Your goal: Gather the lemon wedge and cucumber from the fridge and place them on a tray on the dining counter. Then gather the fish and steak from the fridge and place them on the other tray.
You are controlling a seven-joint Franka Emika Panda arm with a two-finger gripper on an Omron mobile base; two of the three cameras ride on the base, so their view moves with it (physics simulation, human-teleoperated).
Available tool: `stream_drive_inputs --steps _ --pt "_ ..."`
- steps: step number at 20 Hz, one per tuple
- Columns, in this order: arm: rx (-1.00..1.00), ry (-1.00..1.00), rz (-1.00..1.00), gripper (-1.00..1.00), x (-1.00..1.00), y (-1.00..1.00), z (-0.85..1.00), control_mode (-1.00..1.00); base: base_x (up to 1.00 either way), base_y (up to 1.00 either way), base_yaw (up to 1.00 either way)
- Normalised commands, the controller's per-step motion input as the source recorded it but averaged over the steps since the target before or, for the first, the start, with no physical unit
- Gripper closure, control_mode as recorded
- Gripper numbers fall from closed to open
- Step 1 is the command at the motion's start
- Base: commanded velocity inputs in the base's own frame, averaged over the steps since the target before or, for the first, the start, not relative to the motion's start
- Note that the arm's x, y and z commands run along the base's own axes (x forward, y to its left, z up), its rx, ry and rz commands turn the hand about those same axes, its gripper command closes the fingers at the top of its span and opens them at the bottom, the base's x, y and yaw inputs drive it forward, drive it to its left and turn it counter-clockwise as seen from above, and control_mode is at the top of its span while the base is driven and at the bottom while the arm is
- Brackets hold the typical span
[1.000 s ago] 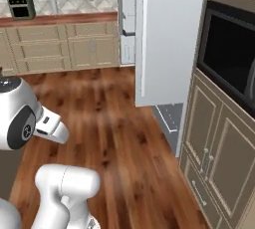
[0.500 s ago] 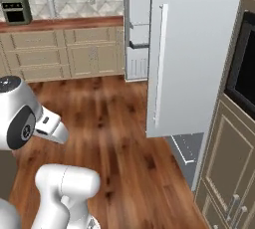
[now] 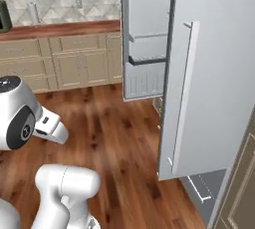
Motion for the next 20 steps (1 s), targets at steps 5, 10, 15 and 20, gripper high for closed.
stream_drive_inputs --steps 5,10,15,20 --pt "0.0 0.0 0.0 -1.0 0.0 0.0 0.0 1.0 0.54 0.28 -0.4" --pt "0.0 0.0 0.0 -1.0 0.0 0.0 0.0 1.0 0.35 0.21 -0.45" --pt "0.0 0.0 0.0 -1.0 0.0 0.0 0.0 1.0 0.36 0.28 -0.46" --pt "0.0 0.0 0.0 -1.0 0.0 0.0 0.0 1.0 0.43 0.37 -0.46"
